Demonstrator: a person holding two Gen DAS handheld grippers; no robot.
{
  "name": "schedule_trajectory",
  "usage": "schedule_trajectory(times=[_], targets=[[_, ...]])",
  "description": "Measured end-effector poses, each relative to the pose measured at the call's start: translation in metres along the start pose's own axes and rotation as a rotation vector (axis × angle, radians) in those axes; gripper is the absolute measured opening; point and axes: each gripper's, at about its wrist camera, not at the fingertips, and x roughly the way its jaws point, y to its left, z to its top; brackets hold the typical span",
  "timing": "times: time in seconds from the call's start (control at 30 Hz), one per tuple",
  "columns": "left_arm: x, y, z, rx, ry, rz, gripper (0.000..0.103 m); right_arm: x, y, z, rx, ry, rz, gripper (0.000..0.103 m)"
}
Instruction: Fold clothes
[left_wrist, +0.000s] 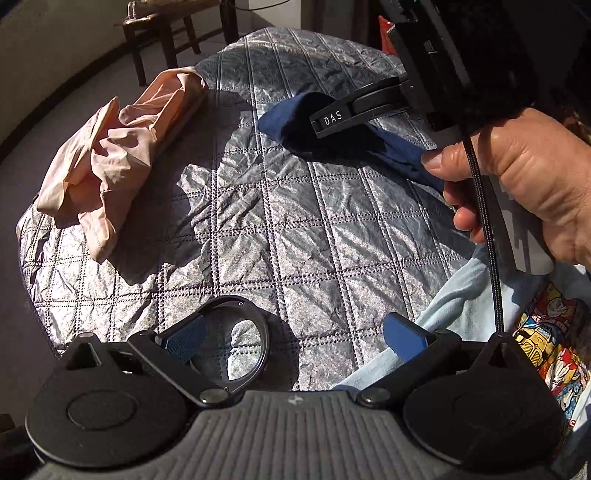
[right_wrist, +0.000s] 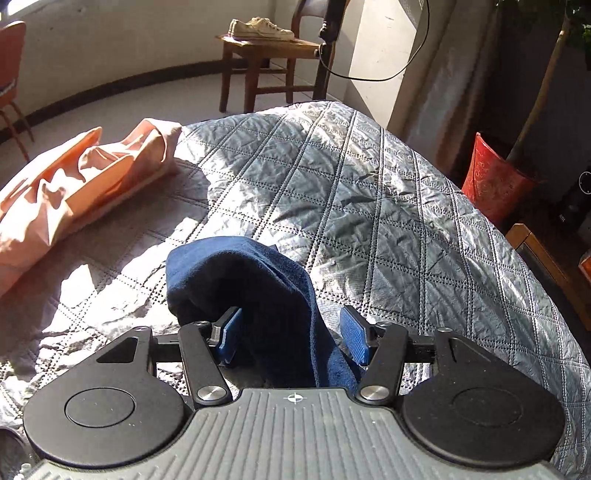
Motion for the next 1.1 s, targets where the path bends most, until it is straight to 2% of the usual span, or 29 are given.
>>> schedule_trajectory(times=[0.03, 0.13, 0.2, 0.23, 0.27, 0.3, 0.33, 0.37, 0.4, 0.43, 0.47, 0.53, 0.57, 0.67, 0.73, 0.77, 0.8, 0.87, 0.97, 1.03, 1.1], targets=[[0.000, 0.001, 0.000, -0.001, 0.004, -0.002, 0.102, -0.001, 0.002, 0.004, 0.008, -0.024, -0.005, 0.024], [0.000, 0.006, -0.001, -0.009, 0.011, -0.005, 0.102, -0.003, 0.007, 0.017, 0.031, -0.097, -0.020, 0.009], [0.000, 0.009, -0.001, -0.020, 0.008, -0.006, 0.102, -0.004, 0.011, 0.026, 0.047, -0.146, -0.030, 0.009], [0.000, 0.011, -0.001, -0.023, 0.007, -0.005, 0.102, -0.011, 0.012, 0.031, 0.068, -0.202, -0.025, 0.009], [0.000, 0.012, -0.001, -0.027, 0.010, -0.005, 0.102, -0.018, 0.012, 0.037, 0.089, -0.257, -0.020, 0.013], [0.001, 0.013, -0.002, -0.032, 0.015, -0.006, 0.102, -0.023, 0.012, 0.037, 0.101, -0.273, -0.001, 0.018], [0.001, 0.013, -0.002, -0.036, 0.019, -0.008, 0.102, -0.027, 0.012, 0.038, 0.113, -0.288, 0.019, 0.045], [0.002, 0.012, -0.003, -0.034, 0.023, -0.010, 0.102, -0.029, 0.008, 0.033, 0.139, -0.258, 0.065, 0.072], [0.002, 0.010, -0.004, -0.025, 0.027, -0.014, 0.102, -0.031, 0.004, 0.027, 0.164, -0.230, 0.108, 0.073], [0.002, 0.008, -0.005, -0.018, 0.031, -0.019, 0.102, -0.040, -0.001, 0.015, 0.180, -0.239, 0.062, 0.067], [0.002, 0.005, -0.006, -0.011, 0.034, -0.025, 0.102, -0.049, -0.006, 0.002, 0.196, -0.247, 0.015, 0.066], [-0.001, -0.002, -0.009, 0.007, 0.037, -0.042, 0.102, -0.078, -0.034, -0.036, 0.341, -0.250, -0.059, 0.067], [-0.001, -0.006, -0.011, 0.026, 0.042, -0.058, 0.102, -0.095, -0.051, -0.060, 0.424, -0.255, -0.099, 0.068], [-0.003, -0.022, -0.016, 0.093, 0.060, -0.111, 0.102, -0.149, -0.106, -0.149, 0.663, -0.230, -0.311, 0.073], [-0.005, -0.028, -0.019, 0.108, 0.050, -0.117, 0.102, -0.180, -0.139, -0.205, 0.781, -0.164, -0.438, 0.072], [-0.007, -0.031, -0.021, 0.116, 0.045, -0.120, 0.102, -0.195, -0.156, -0.232, 0.838, -0.131, -0.502, 0.068], [-0.008, -0.034, -0.022, 0.123, 0.040, -0.122, 0.102, -0.206, -0.168, -0.252, 0.852, -0.093, -0.540, 0.066], [-0.011, -0.040, -0.025, 0.141, 0.023, -0.121, 0.102, -0.224, -0.182, -0.277, 0.866, -0.078, -0.569, 0.057], [-0.014, -0.049, -0.027, 0.169, -0.004, -0.127, 0.102, -0.230, -0.198, -0.292, 0.862, -0.049, -0.563, 0.055], [-0.012, -0.058, -0.031, 0.200, -0.006, -0.124, 0.102, -0.217, -0.206, -0.298, 0.870, 0.018, -0.477, 0.054], [-0.009, -0.067, -0.036, 0.228, -0.001, -0.115, 0.102, -0.202, -0.202, -0.299, 0.810, 0.090, -0.444, 0.052]])
